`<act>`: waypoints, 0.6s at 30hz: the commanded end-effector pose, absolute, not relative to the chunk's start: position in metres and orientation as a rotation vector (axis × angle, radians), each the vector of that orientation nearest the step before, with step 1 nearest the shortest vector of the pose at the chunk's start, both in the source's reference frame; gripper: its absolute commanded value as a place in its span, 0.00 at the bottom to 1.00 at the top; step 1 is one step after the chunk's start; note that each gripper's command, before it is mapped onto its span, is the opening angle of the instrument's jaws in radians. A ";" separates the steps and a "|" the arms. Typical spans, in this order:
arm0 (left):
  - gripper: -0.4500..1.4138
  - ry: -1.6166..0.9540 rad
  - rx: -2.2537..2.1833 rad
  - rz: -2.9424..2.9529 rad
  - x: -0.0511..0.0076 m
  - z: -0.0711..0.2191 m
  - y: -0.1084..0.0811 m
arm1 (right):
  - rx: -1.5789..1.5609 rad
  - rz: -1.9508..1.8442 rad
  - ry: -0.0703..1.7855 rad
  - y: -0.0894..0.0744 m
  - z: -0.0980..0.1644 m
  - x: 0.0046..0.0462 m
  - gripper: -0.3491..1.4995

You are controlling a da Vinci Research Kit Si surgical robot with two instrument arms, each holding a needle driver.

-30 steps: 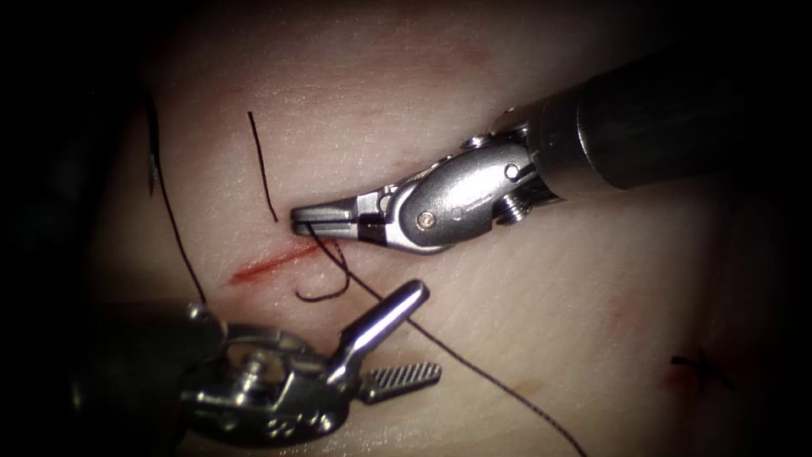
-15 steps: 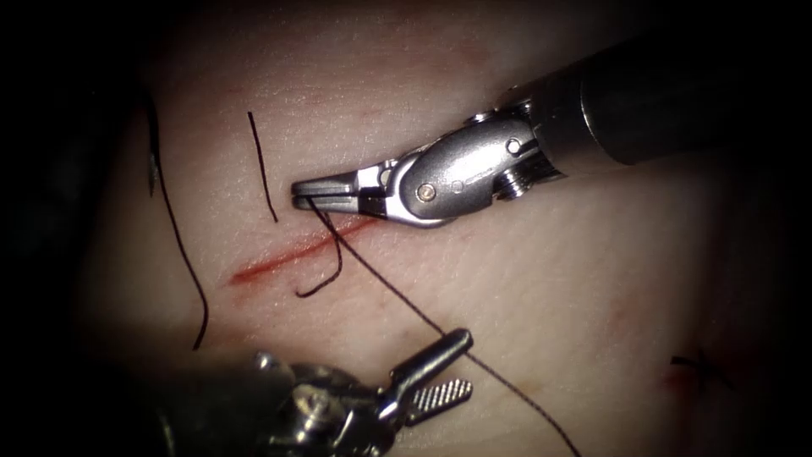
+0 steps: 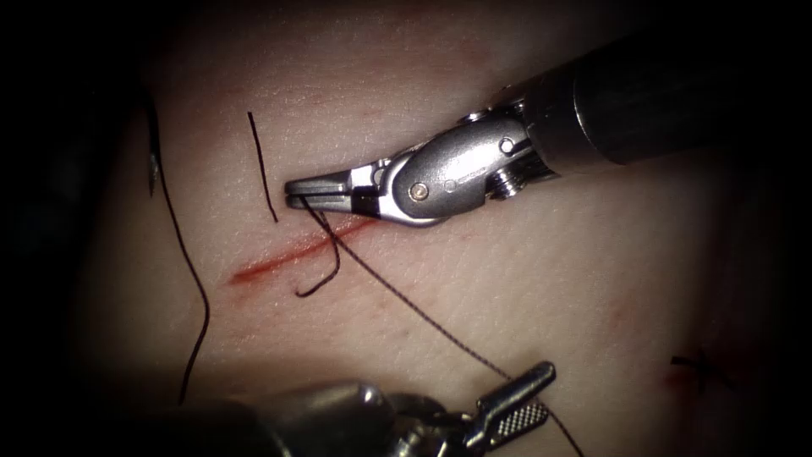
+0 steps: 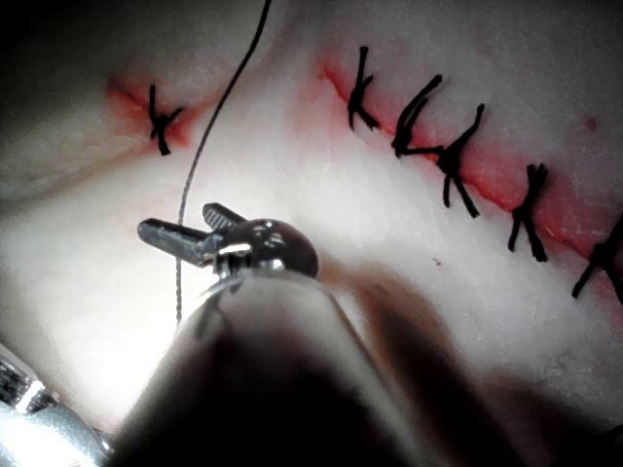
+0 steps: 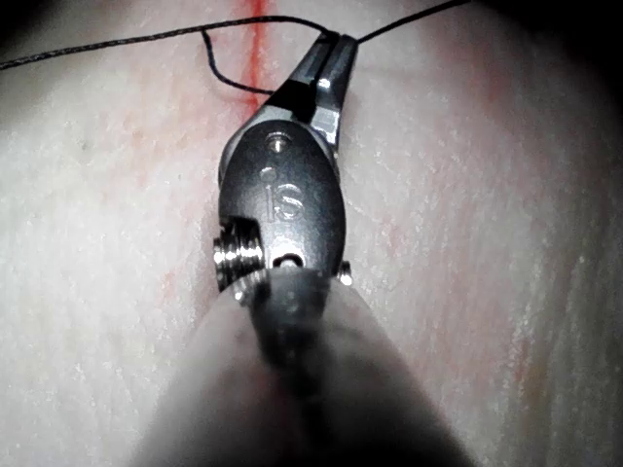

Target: Wound Closure

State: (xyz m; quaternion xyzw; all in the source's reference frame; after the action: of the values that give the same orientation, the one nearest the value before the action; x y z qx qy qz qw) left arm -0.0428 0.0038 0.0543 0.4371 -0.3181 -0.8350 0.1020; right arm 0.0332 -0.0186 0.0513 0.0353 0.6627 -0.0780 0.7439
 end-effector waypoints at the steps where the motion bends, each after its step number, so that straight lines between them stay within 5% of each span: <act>1: 0.45 -0.927 1.294 -2.468 -0.0437 0.055 0.003 | 0.081 -0.172 1.456 -0.019 0.052 0.0338 0.00; 8: 0.47 -0.917 1.311 -2.461 -0.0444 0.056 0.003 | 0.086 -0.171 1.459 -0.020 0.052 0.0339 0.00; 11: 0.00 -0.894 1.341 -2.458 -0.0437 0.056 0.003 | 0.088 -0.173 1.459 -0.020 0.052 0.0336 0.00; 18: 0.00 -0.806 1.368 -2.417 -0.0400 0.052 0.001 | 0.098 -0.165 1.467 -0.020 0.052 0.0326 0.00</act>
State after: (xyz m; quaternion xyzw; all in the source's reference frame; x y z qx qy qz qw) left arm -0.0386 0.0010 0.0512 0.4689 -0.2764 -0.8294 0.1263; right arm 0.0321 -0.0191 0.0512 0.0431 0.6682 -0.0747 0.7390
